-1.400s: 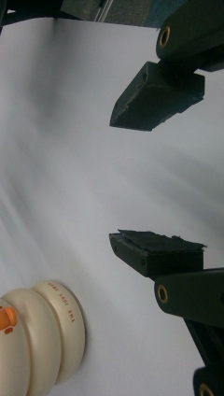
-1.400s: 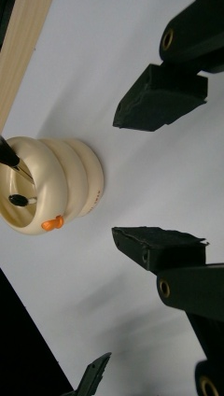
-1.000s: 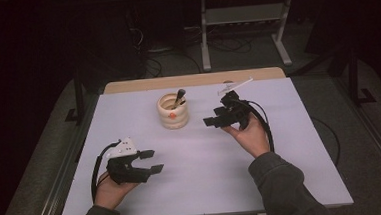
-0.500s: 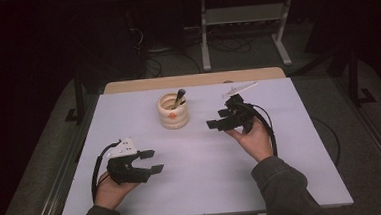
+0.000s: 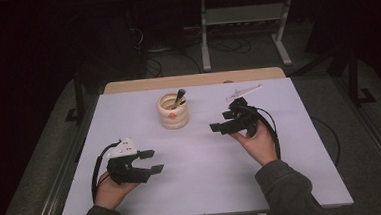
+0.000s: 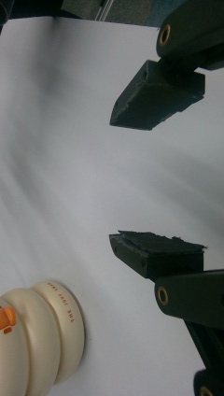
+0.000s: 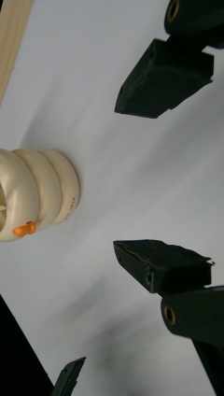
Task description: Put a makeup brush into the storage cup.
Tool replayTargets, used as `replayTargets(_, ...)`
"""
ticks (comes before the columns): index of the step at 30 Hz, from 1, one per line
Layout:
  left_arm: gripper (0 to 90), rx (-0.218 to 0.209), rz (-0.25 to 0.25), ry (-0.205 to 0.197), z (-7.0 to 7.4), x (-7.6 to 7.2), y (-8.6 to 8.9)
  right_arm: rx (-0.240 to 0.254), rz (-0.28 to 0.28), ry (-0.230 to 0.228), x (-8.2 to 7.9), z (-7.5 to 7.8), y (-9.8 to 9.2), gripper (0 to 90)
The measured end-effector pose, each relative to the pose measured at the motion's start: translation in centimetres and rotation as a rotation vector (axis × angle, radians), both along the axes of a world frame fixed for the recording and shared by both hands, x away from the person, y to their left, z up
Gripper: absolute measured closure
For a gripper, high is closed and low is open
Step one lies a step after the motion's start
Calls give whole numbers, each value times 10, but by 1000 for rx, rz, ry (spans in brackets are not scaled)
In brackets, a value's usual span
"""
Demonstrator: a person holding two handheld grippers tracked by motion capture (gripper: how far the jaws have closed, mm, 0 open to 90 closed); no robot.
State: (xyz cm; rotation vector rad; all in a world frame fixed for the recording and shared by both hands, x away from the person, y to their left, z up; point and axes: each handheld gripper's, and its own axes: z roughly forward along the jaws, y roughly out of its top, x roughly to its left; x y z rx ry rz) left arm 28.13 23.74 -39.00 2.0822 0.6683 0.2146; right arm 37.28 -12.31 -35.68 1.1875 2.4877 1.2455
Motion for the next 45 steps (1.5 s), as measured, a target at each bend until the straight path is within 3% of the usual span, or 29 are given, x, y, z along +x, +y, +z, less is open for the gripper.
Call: replayTargets(45, 353, 6, 12, 19, -3, 0, 0, 18, -55, 28, -45, -25, -47, 257)
